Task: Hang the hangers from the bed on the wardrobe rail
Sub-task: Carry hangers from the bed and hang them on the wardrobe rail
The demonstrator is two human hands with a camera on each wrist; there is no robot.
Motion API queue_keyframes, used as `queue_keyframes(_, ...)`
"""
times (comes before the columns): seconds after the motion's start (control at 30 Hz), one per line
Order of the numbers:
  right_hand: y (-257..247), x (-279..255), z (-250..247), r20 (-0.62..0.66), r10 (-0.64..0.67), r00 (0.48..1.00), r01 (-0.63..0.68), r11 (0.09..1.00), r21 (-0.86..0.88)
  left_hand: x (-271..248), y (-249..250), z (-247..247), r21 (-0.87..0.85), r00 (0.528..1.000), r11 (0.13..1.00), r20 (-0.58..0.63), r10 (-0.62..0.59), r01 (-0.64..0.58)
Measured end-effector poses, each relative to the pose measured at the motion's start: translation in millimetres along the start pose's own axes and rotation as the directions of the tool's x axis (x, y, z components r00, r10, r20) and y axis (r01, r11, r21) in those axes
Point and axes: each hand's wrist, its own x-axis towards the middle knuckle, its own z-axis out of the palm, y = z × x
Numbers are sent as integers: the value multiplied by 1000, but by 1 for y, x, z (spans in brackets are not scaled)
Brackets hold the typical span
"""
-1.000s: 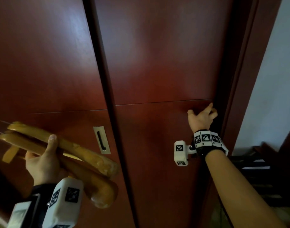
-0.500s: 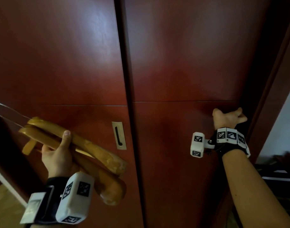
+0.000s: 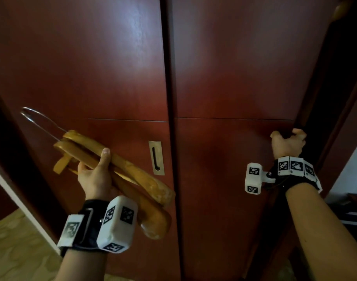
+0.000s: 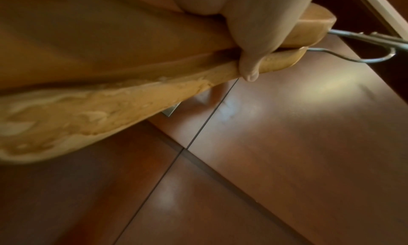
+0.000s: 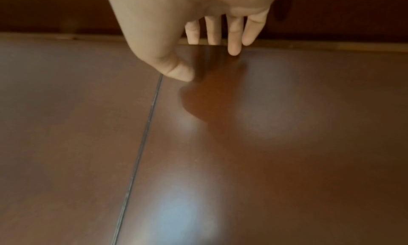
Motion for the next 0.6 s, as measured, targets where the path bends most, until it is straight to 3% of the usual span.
queue_keyframes(0.37, -4, -36, 32, 114, -79, 990, 71, 995, 73, -10, -5, -5, -13, 999, 999, 11, -43, 43)
queue_keyframes(0.6, -16, -65, 51, 195, -35, 980, 20, 997, 81, -23, -4, 2, -6, 998, 998, 3, -68, 68)
